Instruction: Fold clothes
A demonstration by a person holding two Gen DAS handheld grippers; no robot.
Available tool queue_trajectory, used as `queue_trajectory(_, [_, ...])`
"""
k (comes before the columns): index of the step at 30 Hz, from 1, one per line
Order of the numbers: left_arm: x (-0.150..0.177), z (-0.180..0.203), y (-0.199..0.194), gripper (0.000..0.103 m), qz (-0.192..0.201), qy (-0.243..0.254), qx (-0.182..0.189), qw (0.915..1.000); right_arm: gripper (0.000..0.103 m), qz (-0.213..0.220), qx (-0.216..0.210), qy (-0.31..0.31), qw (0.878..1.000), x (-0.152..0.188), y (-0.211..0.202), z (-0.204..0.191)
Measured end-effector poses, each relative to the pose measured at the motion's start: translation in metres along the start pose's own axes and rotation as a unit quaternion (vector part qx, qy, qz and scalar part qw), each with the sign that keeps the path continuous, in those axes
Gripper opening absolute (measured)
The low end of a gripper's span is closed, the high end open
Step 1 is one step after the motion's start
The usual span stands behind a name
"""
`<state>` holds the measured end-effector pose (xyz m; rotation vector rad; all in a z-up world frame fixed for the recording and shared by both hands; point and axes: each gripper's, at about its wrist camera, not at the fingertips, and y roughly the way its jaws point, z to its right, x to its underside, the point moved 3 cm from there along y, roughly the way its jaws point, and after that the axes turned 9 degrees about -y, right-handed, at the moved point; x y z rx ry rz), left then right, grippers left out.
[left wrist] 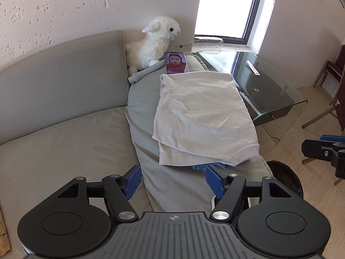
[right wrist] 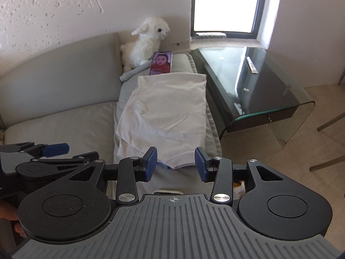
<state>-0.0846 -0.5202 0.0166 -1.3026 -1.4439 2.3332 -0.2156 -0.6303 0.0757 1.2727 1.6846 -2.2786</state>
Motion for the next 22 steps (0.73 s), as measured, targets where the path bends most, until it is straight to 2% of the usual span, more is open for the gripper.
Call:
queue_trajectory(9, [0.026, 0.007, -0.024, 0.066, -0.012, 0.009, 0.020, 0.9997, 0.050, -0.012, 0.000, -0.014, 1.000, 0.024, -0.029, -0.013])
queue_trajectory(22, [0.031, 0.015, -0.030, 0.065, 0.001, 0.013, 0.028, 0.9995, 0.050, -0.012, 0.005, -0.021, 1.000, 0.028, -0.033, -0.020])
